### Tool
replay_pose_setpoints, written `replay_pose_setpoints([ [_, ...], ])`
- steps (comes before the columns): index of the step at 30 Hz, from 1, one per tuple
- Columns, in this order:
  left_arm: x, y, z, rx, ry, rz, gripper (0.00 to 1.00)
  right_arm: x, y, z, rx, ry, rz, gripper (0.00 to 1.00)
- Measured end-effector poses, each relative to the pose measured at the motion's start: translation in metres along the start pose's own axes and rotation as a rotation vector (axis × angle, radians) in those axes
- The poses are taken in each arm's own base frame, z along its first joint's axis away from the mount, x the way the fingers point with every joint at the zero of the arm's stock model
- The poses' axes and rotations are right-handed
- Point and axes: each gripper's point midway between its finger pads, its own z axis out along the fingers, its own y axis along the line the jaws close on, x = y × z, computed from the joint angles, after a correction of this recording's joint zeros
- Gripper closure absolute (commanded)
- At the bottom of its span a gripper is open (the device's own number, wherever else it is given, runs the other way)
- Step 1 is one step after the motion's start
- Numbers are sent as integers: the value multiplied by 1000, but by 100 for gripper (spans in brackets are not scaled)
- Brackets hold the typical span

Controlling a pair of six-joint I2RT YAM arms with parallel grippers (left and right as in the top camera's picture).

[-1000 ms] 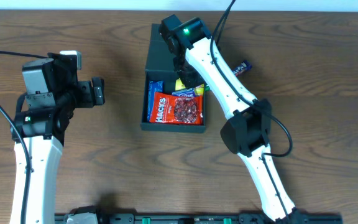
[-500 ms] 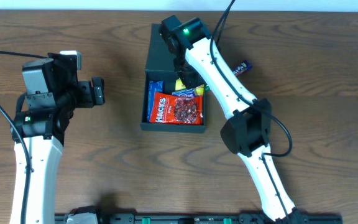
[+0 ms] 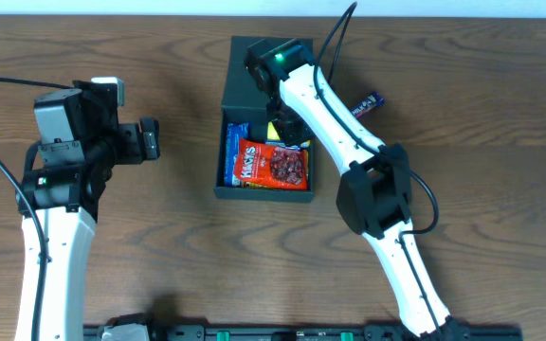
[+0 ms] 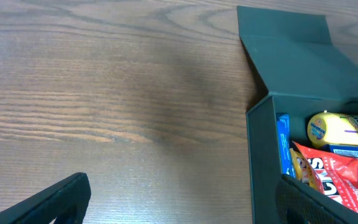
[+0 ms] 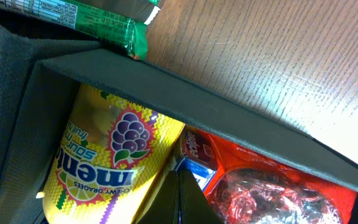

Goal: Pack container
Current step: 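Push the Eclipse pack down between Mentos bottle and red bag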

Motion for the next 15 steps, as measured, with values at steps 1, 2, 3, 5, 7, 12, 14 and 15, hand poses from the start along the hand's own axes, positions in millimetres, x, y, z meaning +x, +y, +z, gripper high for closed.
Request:
replay_pose_setpoints([
  [1,0,0,0,0,0,0,5,0,0,0,0,0,0,98],
  [2,0,0,0,0,0,0,5,0,0,0,0,1,0,98],
  [3,0,0,0,0,0,0,5,0,0,0,0,1,0,98],
  [5,0,0,0,0,0,0,5,0,0,0,1,1,0,98],
  [7,0,0,0,0,0,0,5,0,0,1,2,1,0,98],
  [12,0,0,0,0,0,0,5,0,-2,4,9,-1,-1,98],
  [14,0,0,0,0,0,0,5,0,-2,6,11,-1,-1,98],
  [15,0,0,0,0,0,0,5,0,-3,7,13,-2,-1,99],
])
